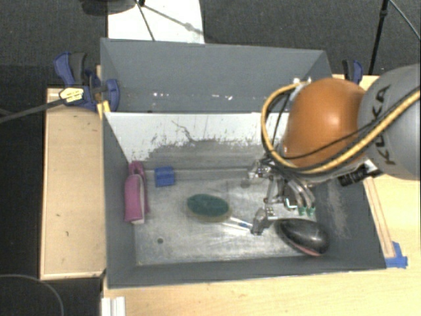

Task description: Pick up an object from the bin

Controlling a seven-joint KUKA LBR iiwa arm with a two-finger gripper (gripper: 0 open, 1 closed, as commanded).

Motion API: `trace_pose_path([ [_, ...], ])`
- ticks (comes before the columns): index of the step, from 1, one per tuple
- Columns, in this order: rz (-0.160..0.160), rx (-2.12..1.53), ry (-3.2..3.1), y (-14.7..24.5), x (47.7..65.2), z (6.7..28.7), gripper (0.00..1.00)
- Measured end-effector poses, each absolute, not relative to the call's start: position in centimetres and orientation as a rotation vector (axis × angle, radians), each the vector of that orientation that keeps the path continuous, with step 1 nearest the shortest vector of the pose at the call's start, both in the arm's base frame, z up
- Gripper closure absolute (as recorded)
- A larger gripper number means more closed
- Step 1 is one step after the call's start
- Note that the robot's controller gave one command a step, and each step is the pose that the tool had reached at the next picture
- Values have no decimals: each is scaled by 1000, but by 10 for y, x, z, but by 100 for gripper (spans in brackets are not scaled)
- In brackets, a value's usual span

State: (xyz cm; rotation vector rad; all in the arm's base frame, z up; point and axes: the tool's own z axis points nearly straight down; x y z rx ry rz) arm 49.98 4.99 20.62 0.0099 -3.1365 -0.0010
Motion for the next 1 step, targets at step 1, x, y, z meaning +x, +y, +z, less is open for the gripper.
trace_pose_path([
  [1,-4,-106,-3148,114,525,71,0],
])
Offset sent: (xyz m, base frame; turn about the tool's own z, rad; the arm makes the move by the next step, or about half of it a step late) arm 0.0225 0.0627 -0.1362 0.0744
